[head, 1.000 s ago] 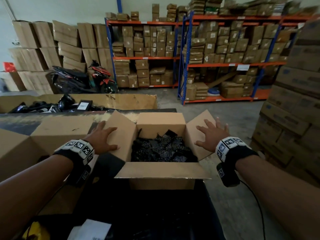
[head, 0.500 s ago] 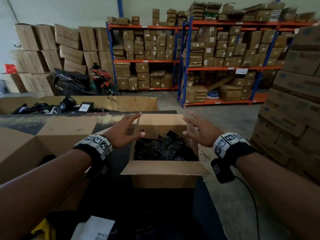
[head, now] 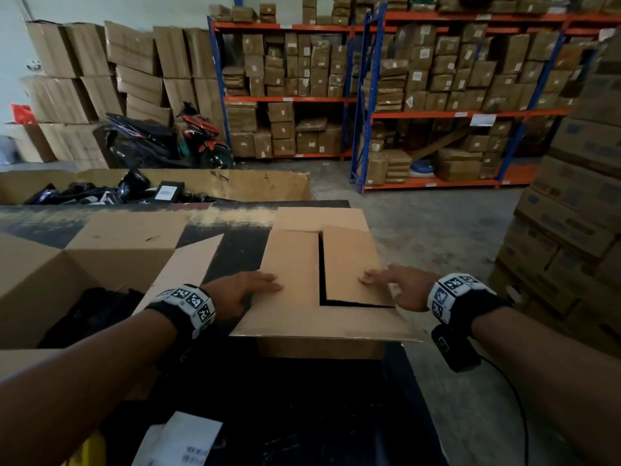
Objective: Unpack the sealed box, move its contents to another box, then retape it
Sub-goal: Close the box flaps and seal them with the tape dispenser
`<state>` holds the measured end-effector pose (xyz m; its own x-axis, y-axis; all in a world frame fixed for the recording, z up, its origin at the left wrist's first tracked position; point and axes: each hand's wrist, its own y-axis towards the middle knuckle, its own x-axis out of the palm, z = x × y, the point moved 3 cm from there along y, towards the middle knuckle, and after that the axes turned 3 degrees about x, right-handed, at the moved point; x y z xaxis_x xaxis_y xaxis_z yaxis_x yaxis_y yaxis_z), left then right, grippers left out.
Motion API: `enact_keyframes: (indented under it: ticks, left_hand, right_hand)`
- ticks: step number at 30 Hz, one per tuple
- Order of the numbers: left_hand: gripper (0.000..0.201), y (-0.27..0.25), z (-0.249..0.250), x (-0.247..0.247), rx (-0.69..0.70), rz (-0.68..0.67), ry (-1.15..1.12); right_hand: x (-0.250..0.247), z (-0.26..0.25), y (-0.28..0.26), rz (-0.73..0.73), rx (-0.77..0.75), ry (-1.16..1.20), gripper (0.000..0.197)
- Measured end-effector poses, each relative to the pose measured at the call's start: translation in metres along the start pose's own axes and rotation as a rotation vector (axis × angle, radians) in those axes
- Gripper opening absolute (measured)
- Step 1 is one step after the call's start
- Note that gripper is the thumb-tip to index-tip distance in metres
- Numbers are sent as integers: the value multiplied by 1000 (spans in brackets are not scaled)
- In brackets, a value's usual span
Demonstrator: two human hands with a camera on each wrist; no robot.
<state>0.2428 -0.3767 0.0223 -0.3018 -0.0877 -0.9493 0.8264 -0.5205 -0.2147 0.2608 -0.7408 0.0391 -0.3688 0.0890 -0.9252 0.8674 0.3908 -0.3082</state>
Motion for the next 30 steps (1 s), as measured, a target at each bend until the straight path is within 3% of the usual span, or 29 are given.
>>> enact_keyframes:
  ticks: [4, 8, 10, 12, 15, 18, 19, 20, 23, 26, 28, 30]
  left_hand:
    - [79, 0, -8, 13, 28, -59, 91]
    - [73, 0, -8, 24, 94, 1, 46]
    - [69, 1, -8, 30, 66, 15, -7]
    - [79, -1, -1, 34, 10, 71, -126]
    - [94, -8, 17, 34, -148, 275, -533]
    - [64, -7, 25, 35, -240, 457, -815]
    - [54, -5, 27, 34, -274, 507, -866]
    - [53, -3, 28, 31, -310, 555, -890]
    - [79, 4, 34, 23, -403, 693, -801]
    - [100, 20, 35, 29, -413, 727, -715]
    - [99, 31, 37, 39, -416, 648, -625]
    - [84, 38, 38, 47, -464, 552, -511]
  right_hand:
    - [22, 12, -1, -75, -29, -167, 96]
    - [41, 19, -4, 26, -103, -113, 88]
    - [47, 21, -3, 112, -174, 36, 77]
    - [52, 19, 0, 197, -179, 239, 74]
    - [59, 8, -1, 290, -85, 707, 79]
    - [65, -1, -3, 468, 18, 1069, 47]
    - [64, -5, -3, 525, 31, 1112, 45]
    - [64, -5, -1, 583, 54, 1120, 49]
    - [63, -5, 7, 720, 141, 1048, 78]
    - [68, -5, 18, 734, 235, 972, 112]
    - [73, -9, 25, 727, 213, 838, 113]
    - [77, -12, 32, 714, 186, 686, 103]
